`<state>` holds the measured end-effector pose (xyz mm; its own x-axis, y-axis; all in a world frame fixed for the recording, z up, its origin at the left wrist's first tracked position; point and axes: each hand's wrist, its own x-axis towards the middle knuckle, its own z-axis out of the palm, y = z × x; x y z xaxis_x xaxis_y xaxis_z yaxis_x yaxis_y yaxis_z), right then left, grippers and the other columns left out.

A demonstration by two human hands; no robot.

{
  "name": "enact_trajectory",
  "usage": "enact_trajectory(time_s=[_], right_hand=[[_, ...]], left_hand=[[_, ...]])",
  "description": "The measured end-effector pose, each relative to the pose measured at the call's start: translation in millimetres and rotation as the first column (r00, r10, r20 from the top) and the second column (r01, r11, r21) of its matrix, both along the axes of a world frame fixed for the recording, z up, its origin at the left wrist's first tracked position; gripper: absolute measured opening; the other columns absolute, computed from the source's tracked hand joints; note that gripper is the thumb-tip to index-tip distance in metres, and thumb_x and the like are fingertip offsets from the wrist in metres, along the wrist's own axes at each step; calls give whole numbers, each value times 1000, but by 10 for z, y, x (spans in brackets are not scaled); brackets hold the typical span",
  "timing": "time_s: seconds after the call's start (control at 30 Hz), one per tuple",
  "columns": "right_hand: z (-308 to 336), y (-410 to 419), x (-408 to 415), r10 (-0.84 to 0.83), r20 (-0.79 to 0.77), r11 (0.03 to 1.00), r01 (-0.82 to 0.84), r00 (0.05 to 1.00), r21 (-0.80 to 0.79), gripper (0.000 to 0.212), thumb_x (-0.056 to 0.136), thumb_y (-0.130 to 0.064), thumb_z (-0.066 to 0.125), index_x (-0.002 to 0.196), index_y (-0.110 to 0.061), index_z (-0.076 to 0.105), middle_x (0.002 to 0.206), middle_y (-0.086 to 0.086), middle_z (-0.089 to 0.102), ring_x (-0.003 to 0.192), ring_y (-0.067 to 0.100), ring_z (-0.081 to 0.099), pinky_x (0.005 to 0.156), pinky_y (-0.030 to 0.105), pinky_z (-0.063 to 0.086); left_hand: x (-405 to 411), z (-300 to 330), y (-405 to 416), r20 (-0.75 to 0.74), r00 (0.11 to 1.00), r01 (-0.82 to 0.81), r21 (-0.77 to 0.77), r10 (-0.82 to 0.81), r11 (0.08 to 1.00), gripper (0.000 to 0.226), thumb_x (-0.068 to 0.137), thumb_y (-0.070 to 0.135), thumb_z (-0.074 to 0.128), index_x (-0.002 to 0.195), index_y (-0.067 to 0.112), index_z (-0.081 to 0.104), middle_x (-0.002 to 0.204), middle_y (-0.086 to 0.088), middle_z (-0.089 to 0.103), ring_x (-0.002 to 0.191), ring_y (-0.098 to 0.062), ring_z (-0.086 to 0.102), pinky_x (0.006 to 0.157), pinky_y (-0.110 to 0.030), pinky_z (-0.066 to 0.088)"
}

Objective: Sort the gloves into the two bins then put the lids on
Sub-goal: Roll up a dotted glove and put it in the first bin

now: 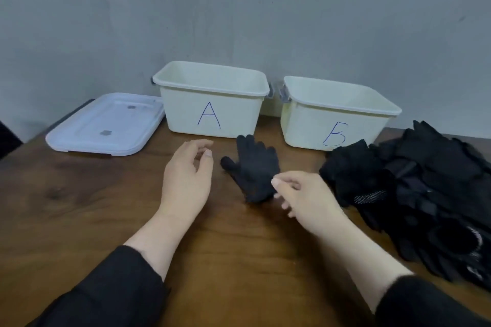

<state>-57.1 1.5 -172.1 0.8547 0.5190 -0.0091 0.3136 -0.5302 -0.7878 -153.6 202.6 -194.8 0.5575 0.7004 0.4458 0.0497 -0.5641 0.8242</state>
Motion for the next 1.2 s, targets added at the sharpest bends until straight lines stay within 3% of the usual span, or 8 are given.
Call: enact_trajectory(time_s=[0.07,0.17,0.3,0.47,0.73,0.87,1.03,1.2], right_hand=[[-267,-74,-47,124,327,967,-40,937,-251,19,100,-43,57,105,-34,73,90,-17,66,83,3,62,76,19,52],[-401,-122,-56,115,493,989,-51,862,-140,21,97,-41,61,109,-29,72,95,-19,55,88,2,55,79,15,45],[-405,-104,-55,253,532,964,-160,808,-214,22,99,-40,57,111,-30,71,111,-20,55,105,1,50,97,31,43],[-449,-114,-45,296,531,949,-183,794,-256,23,102,-37,51,110,-32,73,108,-20,58,102,2,52,98,30,41],[-453,-128,-41,294,506,948,-177,811,-266,26,104,-40,46,108,-33,71,110,-22,57,107,2,49,95,27,35],[-444,-137,-56,110,526,994,-98,843,-51,24,105,-31,47,108,-23,70,106,-13,64,101,6,54,94,34,45],[-256,-460,-35,-77,529,991,4,845,137,29,107,-22,41,122,-18,65,113,-6,67,108,12,58,97,42,48],[249,-1130,72,-198,591,972,80,782,219,22,103,-21,53,119,-16,68,105,-9,66,97,4,58,91,25,48]], left_hand=[[12,-12,28,-63,998,32,10,-32,999,22,101,23,49,115,27,65,109,16,62,100,2,57,86,-17,43],[48,-41,11,-213,971,132,94,-110,987,19,101,27,50,108,30,67,103,17,61,95,2,55,83,-21,45],[54,-76,-94,-392,878,373,200,-275,906,17,99,36,55,104,34,71,104,19,59,99,0,53,91,-24,42],[54,-76,-187,-617,741,517,273,-264,811,25,100,46,49,107,36,71,120,20,54,113,-3,45,107,-34,30],[65,-94,-261,-623,755,509,357,-207,783,31,99,52,43,108,39,70,112,21,54,106,-3,47,104,-38,35],[75,-98,-341,-515,841,420,435,-162,796,33,97,50,43,103,33,70,103,17,58,98,-6,51,95,-34,39],[153,-49,-725,-416,873,445,469,-254,763,35,97,41,52,128,28,61,100,17,61,95,-5,53,90,-34,45],[232,-34,-1178,-415,833,547,517,-366,659,34,97,40,50,125,26,63,97,18,60,89,0,46,88,-31,45]])
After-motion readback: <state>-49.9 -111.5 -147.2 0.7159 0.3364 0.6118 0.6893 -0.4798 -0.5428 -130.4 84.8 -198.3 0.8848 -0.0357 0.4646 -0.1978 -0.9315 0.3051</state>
